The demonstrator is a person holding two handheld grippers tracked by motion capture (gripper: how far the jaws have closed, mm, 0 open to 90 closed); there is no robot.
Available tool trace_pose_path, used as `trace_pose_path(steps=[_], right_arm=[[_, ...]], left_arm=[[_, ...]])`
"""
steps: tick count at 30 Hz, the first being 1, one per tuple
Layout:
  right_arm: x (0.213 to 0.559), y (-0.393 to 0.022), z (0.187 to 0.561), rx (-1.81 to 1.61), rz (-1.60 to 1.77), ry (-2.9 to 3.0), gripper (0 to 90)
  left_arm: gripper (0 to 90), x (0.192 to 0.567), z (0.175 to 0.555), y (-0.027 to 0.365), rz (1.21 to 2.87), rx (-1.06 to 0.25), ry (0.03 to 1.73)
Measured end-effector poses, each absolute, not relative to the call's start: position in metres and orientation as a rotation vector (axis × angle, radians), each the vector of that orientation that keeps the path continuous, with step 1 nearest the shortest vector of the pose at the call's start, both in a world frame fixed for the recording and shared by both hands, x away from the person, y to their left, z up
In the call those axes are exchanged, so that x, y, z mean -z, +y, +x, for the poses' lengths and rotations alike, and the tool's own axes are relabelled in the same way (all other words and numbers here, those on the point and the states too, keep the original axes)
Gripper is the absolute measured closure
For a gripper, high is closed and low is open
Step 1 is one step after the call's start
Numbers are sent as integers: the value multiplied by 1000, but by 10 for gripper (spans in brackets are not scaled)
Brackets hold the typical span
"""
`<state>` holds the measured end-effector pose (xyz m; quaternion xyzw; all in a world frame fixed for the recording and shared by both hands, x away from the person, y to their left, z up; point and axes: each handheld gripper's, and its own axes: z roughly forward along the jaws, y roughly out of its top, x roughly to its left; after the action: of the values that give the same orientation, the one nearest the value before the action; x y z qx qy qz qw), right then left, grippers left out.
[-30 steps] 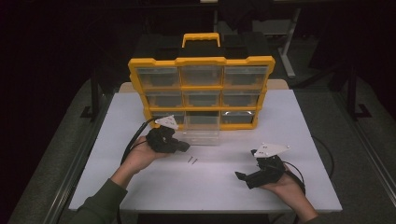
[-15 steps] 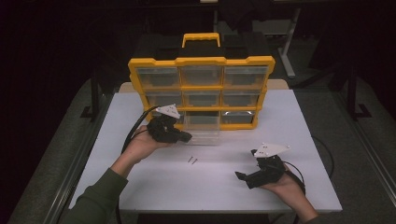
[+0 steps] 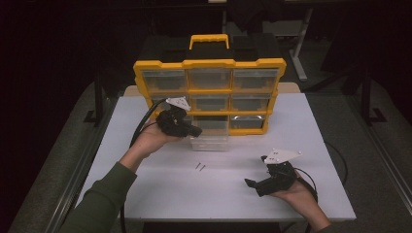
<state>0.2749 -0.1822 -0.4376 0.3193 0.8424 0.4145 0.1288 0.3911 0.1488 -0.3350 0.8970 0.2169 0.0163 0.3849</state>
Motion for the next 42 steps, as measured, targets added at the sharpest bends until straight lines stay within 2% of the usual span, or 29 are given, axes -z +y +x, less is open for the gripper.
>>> trace_pose_path(steps=[9,20,22,25,29,42], right_arm=[[439,-182,275,-1209,949,2434,0],[440,-182,275,-1193,953,2429,0],[440,-182,275,-1193,954,2428,0],[440,-183,275,-1195,954,2427,0],[440,-182,275,-1192,954,2428,0],[440,-182,275,-1190,953,2429,0]], left_arm=[[877,336,408,140,2292,-60,564],[874,355,420,125,2344,-66,576],[830,355,420,124,2335,-69,585],[827,351,420,129,2317,-74,597],[900,345,417,136,2300,-55,603],[900,335,395,160,2281,-53,608]])
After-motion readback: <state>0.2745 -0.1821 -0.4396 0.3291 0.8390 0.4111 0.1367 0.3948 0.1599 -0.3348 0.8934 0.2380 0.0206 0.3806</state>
